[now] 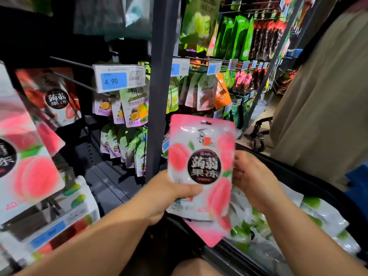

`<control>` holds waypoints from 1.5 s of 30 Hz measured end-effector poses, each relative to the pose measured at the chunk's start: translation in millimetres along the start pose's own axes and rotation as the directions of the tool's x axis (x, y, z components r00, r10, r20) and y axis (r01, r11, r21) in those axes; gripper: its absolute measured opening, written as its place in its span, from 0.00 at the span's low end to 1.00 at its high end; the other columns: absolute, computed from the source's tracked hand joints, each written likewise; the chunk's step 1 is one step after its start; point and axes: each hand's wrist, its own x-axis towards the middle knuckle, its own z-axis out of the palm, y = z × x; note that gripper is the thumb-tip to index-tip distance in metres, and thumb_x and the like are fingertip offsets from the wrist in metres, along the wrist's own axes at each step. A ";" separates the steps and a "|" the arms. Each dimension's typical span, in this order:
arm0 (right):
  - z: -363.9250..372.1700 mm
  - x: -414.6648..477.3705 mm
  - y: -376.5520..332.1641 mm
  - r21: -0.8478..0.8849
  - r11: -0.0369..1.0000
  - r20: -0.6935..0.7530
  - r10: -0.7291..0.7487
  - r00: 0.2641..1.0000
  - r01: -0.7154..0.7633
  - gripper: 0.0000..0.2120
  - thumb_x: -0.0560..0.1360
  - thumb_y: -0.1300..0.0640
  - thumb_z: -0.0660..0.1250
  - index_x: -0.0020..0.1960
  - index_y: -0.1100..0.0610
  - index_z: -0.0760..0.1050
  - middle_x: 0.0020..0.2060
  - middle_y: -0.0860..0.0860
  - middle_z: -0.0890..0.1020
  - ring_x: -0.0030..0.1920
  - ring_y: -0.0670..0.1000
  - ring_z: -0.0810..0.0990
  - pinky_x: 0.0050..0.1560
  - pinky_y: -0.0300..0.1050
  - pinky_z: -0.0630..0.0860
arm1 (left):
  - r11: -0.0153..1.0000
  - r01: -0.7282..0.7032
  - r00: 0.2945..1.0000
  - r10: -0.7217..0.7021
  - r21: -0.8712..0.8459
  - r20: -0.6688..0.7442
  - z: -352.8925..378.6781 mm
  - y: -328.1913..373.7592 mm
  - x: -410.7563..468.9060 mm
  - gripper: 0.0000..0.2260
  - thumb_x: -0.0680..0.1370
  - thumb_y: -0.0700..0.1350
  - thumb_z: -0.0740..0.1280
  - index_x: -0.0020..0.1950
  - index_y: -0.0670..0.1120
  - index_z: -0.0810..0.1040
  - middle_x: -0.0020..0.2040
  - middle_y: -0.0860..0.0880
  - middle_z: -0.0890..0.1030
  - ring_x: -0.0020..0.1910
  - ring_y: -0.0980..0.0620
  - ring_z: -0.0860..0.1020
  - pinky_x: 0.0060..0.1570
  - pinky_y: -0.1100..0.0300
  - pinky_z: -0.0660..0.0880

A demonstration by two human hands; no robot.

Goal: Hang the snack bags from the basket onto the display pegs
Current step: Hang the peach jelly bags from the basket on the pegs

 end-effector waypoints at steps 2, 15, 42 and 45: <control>-16.4 -1.8 7.0 -0.332 0.940 0.161 -0.021 0.987 0.074 0.15 0.71 0.48 0.69 0.56 0.50 0.79 0.53 0.45 0.84 0.55 0.44 0.82 0.53 0.37 0.76 | 0.999 -0.039 0.997 0.036 -0.034 -0.073 -10.0 7.1 1.0 0.18 0.64 0.33 0.78 0.52 0.44 0.82 0.49 0.43 0.86 0.49 0.45 0.82 0.51 0.54 0.78; -26.6 -3.5 44.2 -0.601 0.797 0.478 0.297 0.826 0.061 0.32 0.58 0.30 0.77 0.61 0.27 0.74 0.71 0.35 0.70 0.73 0.36 0.65 0.76 0.43 0.59 | 0.993 -0.114 0.964 0.113 0.009 -0.241 -37.9 19.9 5.1 0.09 0.70 0.30 0.72 0.47 0.41 0.82 0.40 0.45 0.85 0.36 0.52 0.82 0.37 0.64 0.79; -14.1 -4.1 61.5 -0.738 0.612 0.358 -0.002 0.934 0.284 0.12 0.79 0.51 0.67 0.61 0.46 0.81 0.54 0.33 0.80 0.55 0.26 0.75 0.58 0.25 0.69 | 0.995 -0.098 0.944 0.098 0.015 -0.317 -37.1 28.0 -6.7 0.09 0.71 0.30 0.72 0.44 0.44 0.80 0.30 0.52 0.83 0.27 0.59 0.80 0.27 0.68 0.74; -13.2 -3.7 51.9 -0.735 0.646 0.275 0.006 0.961 0.206 0.10 0.81 0.51 0.63 0.56 0.44 0.82 0.51 0.35 0.82 0.51 0.29 0.77 0.55 0.28 0.72 | 0.990 -0.132 0.933 0.137 0.039 -0.333 -37.7 30.9 -8.7 0.08 0.72 0.30 0.71 0.43 0.43 0.80 0.28 0.53 0.82 0.26 0.61 0.79 0.27 0.69 0.73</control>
